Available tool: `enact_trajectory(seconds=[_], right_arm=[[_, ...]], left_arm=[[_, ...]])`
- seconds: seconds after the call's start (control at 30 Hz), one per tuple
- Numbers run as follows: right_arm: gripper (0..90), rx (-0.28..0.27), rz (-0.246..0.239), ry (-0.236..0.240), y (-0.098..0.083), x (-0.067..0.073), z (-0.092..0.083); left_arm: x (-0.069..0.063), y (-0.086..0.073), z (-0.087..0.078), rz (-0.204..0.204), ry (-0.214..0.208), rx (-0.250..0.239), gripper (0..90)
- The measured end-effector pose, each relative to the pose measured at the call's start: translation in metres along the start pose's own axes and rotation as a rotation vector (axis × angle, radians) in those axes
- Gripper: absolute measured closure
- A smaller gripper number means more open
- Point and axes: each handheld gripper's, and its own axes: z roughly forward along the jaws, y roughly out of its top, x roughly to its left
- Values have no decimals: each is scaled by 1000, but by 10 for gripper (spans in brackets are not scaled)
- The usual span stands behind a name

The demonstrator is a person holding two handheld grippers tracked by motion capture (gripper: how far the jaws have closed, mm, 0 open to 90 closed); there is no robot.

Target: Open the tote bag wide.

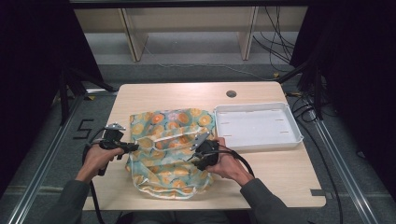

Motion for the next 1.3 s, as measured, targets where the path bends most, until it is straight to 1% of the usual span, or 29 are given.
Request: enact_trajectory(seconds=[0.03,0.07,0.1,0.17,0.23,0.3,0.33,0.37,0.4,0.43,0.47,0.5,0.57,0.6,0.63,0.7,0.73,0.77,0.8,0.83,0.9,0.93,0.97,1.0,1.03,1.13,1.23,1.27,1.3], right_arm=[[435,22,11,-15,-1,3,1],[466,24,-33,-23,0,1,3],[524,36,2,-44,-1,5,4],[692,24,-69,-61,1,1,7],[837,29,-91,-53,0,2,7],[900,7,-99,-50,0,-1,4],[900,-11,-103,-51,0,-3,2],[900,-22,-50,-38,0,-2,-2],[900,-29,-77,-21,1,-5,-5],[900,-35,-15,-30,1,-2,-9],[900,-35,-15,-30,1,-2,-9],[900,-72,-29,-21,4,-6,-15],[900,-88,-22,-15,5,-6,-19],[900,-91,9,-1,5,-6,-21],[900,-107,-4,15,6,-8,-22],[900,-118,29,20,6,-6,-26],[900,-118,29,20,6,-6,-26],[900,-128,35,27,6,-7,-30],[900,-138,25,20,7,-8,-31],[900,-139,47,8,6,-6,-32],[900,-153,26,12,7,-8,-33],[900,-153,29,20,7,-9,-35],[900,-160,45,19,7,-9,-36],[900,-165,47,21,7,-9,-37],[900,-166,46,22,7,-9,-38],[900,-177,54,27,9,-8,-41],[900,-210,67,31,10,-9,-45],[900,-217,59,32,11,-9,-47],[900,-219,69,33,11,-8,-48]], left_arm=[[0,0,0,2,2,3,849],[0,-1,0,0,-4,-7,849],[-1,-2,1,-1,-1,-21,849],[-1,0,-1,2,0,4,845],[-3,-2,1,0,-11,-20,818],[-5,-1,-4,16,-20,14,683],[-9,1,-9,35,6,45,592],[-14,3,-15,46,41,47,508],[-18,5,-24,71,61,45,450],[-25,7,-34,78,71,45,394],[-25,7,-34,78,71,45,354],[-40,10,-52,156,101,19,337],[-59,11,-63,219,108,-2,332],[-68,10,-64,256,107,-17,333],[-77,8,-63,272,106,-16,333],[-92,4,-55,315,98,1,340],[-92,4,-55,315,98,1,342],[-100,0,-40,353,93,7,338],[-103,-3,-32,351,112,38,324],[-103,-4,-25,380,143,64,309],[-104,-9,-11,396,185,75,301],[-104,-9,-11,396,185,75,301],[-102,-13,0,401,225,61,298],[-102,-14,3,385,237,71,292],[-101,-14,5,404,268,88,284],[-100,-17,14,409,274,87,277],[-104,-20,22,457,287,101,268],[-106,-20,23,467,287,95,300],[-106,-19,22,487,290,87,390]])
